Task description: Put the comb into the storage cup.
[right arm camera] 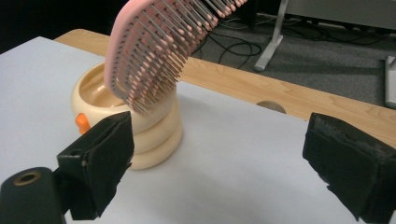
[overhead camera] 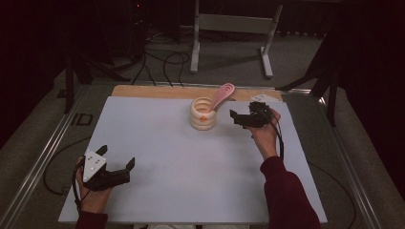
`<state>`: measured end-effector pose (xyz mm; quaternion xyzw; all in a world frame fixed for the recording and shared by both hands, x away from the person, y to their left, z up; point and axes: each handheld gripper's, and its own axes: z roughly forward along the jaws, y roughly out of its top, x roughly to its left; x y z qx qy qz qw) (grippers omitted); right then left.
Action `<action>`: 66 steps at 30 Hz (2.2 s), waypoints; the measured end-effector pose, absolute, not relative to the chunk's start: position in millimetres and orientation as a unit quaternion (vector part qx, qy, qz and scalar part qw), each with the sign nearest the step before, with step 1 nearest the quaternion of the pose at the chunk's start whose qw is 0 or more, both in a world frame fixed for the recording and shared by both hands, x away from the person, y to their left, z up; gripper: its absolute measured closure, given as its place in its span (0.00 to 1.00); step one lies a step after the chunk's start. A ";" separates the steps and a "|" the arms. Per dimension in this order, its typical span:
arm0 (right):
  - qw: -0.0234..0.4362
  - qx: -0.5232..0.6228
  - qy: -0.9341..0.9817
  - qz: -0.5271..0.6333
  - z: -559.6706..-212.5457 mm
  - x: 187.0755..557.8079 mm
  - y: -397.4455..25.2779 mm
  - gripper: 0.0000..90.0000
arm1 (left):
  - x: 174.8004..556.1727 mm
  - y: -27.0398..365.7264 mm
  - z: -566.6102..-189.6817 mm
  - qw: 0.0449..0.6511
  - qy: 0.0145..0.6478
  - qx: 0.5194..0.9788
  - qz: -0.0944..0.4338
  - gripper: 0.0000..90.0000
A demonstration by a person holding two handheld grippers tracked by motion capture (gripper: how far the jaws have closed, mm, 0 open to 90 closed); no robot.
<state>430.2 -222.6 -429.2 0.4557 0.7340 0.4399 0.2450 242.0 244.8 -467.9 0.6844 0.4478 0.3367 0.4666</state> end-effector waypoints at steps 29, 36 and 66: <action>0.261 0.454 0.739 0.423 -445.0 394.4 -242.9 0.10 | 248.2 246.2 -461.6 0.461 0.440 0.700 0.323 0.00; 0.265 0.445 0.742 0.426 -445.7 378.0 -249.1 0.10 | 249.8 247.7 -459.1 0.462 0.440 0.699 0.323 0.00; 0.270 0.410 0.733 0.471 -466.4 299.7 -268.2 0.10 | 253.1 256.1 -456.7 0.468 0.428 0.706 0.315 0.00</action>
